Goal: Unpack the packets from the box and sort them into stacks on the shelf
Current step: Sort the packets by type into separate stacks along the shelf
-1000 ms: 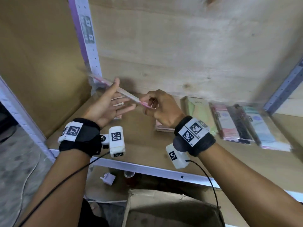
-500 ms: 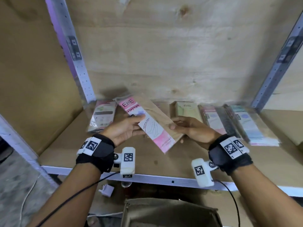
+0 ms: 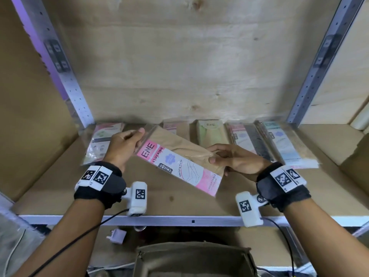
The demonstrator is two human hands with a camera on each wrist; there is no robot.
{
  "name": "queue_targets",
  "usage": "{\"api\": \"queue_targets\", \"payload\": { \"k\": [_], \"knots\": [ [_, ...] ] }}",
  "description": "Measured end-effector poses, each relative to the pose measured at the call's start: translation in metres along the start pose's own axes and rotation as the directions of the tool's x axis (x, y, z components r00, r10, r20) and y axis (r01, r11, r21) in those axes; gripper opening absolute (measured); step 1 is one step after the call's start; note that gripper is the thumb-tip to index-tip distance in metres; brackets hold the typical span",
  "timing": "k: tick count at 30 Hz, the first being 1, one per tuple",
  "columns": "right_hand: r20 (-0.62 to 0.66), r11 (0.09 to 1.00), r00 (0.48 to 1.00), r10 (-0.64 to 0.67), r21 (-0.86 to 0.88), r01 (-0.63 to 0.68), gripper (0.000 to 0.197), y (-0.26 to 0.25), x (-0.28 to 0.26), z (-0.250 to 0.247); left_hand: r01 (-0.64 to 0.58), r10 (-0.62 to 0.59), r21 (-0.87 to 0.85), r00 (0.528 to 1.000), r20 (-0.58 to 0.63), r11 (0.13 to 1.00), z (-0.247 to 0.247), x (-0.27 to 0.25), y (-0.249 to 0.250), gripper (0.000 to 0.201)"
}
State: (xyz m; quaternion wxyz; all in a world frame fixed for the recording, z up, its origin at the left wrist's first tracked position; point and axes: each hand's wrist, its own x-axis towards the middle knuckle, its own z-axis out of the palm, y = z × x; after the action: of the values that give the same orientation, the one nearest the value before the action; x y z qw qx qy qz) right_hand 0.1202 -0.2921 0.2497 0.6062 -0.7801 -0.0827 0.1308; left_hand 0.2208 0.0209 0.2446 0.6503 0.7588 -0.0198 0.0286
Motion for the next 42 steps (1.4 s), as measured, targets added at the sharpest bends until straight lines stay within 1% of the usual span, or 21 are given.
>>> {"api": "queue_targets", "payload": {
  "k": [2, 5, 6, 8, 10, 12, 13, 15, 17, 19, 21, 25, 28, 31, 33, 35, 37, 39, 41, 42],
  "knots": [
    [-0.011, 1.000, 1.000, -0.010, -0.014, 0.010, 0.030, -0.001, -0.001, -0.003, -0.002, 0.003, 0.043, 1.000, -0.018, 0.999, 0.002, 0.001, -0.002, 0.034],
    [-0.038, 0.997, 0.999, -0.035, -0.064, 0.032, 0.028, -0.004, 0.000, -0.008, -0.031, 0.045, 0.136, 0.993, -0.105, 0.990, 0.004, 0.004, -0.001, 0.046],
    [-0.041, 0.996, 0.998, -0.041, -0.079, 0.038, 0.028, -0.006, 0.000, -0.010, -0.045, 0.065, 0.161, 0.990, -0.122, 0.986, 0.004, 0.005, -0.001, 0.049],
    [-0.059, 0.995, 0.997, -0.046, -0.088, 0.041, 0.029, -0.008, 0.001, -0.013, -0.056, 0.075, 0.158, 0.990, -0.121, 0.986, 0.005, 0.004, 0.000, 0.050],
    [-0.088, 0.997, 0.995, -0.049, -0.071, 0.043, 0.029, -0.010, 0.002, -0.016, -0.033, 0.045, 0.119, 0.994, -0.101, 0.992, 0.005, 0.004, 0.002, 0.050],
    [-0.106, 0.997, 0.993, -0.053, -0.058, 0.047, 0.029, -0.010, 0.005, -0.018, 0.015, -0.010, 0.063, 0.997, -0.083, 0.998, 0.005, 0.004, 0.004, 0.050],
    [-0.111, 0.997, 0.992, -0.052, -0.054, 0.046, 0.028, -0.009, 0.006, -0.019, 0.049, -0.048, 0.006, 0.997, -0.056, 0.999, 0.004, 0.005, 0.005, 0.048],
    [-0.120, 0.998, 0.992, -0.048, -0.045, 0.043, 0.028, -0.009, 0.010, -0.019, 0.115, -0.111, -0.128, 0.993, 0.038, 0.985, 0.003, 0.005, 0.008, 0.043],
    [-0.125, 0.999, 0.991, -0.042, -0.023, 0.039, 0.025, -0.008, 0.014, -0.019, 0.154, -0.131, -0.222, 0.984, 0.117, 0.963, 0.003, 0.003, 0.009, 0.041],
    [-0.134, 0.999, 0.990, -0.037, 0.000, 0.037, 0.022, -0.008, 0.017, -0.019, 0.173, -0.121, -0.304, 0.976, 0.184, 0.937, 0.002, 0.001, 0.009, 0.039],
    [-0.138, 0.999, 0.990, -0.043, -0.007, 0.043, 0.024, -0.009, 0.021, -0.019, 0.188, -0.112, -0.353, 0.968, 0.225, 0.916, 0.001, 0.002, 0.009, 0.036],
    [-0.156, 0.997, 0.985, -0.071, -0.016, 0.070, 0.024, -0.013, 0.025, -0.015, 0.213, -0.126, -0.406, 0.965, 0.230, 0.889, -0.003, 0.008, 0.008, 0.032],
    [-0.157, 0.995, 0.984, -0.078, 0.041, 0.085, 0.023, -0.015, 0.027, -0.011, 0.203, -0.145, -0.479, 0.977, 0.156, 0.854, -0.003, 0.011, 0.008, 0.038],
    [-0.163, 0.992, 0.986, -0.041, 0.111, 0.059, 0.025, -0.015, 0.029, -0.010, 0.163, -0.133, -0.554, 0.987, 0.093, 0.816, -0.005, 0.015, 0.007, 0.042],
    [-0.190, 0.981, 0.982, -0.010, 0.187, 0.046, 0.026, -0.014, 0.034, -0.008, 0.168, -0.158, -0.599, 0.985, 0.070, 0.783, -0.006, 0.017, 0.006, 0.050],
    [-0.216, 0.960, 0.976, 0.013, 0.276, 0.048, 0.024, -0.014, 0.039, -0.003, 0.191, -0.178, -0.571, 0.981, 0.079, 0.799, -0.005, 0.017, 0.004, 0.059],
    [-0.247, 0.926, 0.968, 0.036, 0.371, 0.060, 0.016, -0.015, 0.045, 0.005, 0.228, -0.190, -0.460, 0.973, 0.128, 0.858, 0.001, 0.014, 0.003, 0.061],
    [-0.288, 0.885, 0.955, 0.073, 0.460, 0.071, 0.016, -0.015, 0.053, 0.014, 0.256, -0.202, -0.285, 0.957, 0.207, 0.924, 0.013, 0.006, 0.003, 0.051],
    [-0.317, 0.852, 0.942, 0.108, 0.518, 0.077, 0.021, -0.016, 0.060, 0.023, 0.253, -0.206, -0.139, 0.936, 0.287, 0.957, 0.025, -0.001, 0.003, 0.036],
    [-0.324, 0.844, 0.938, 0.121, 0.531, 0.075, 0.022, -0.016, 0.063, 0.027, 0.235, -0.191, -0.102, 0.926, 0.327, 0.967, 0.030, -0.004, 0.003, 0.031]
  ]
}}
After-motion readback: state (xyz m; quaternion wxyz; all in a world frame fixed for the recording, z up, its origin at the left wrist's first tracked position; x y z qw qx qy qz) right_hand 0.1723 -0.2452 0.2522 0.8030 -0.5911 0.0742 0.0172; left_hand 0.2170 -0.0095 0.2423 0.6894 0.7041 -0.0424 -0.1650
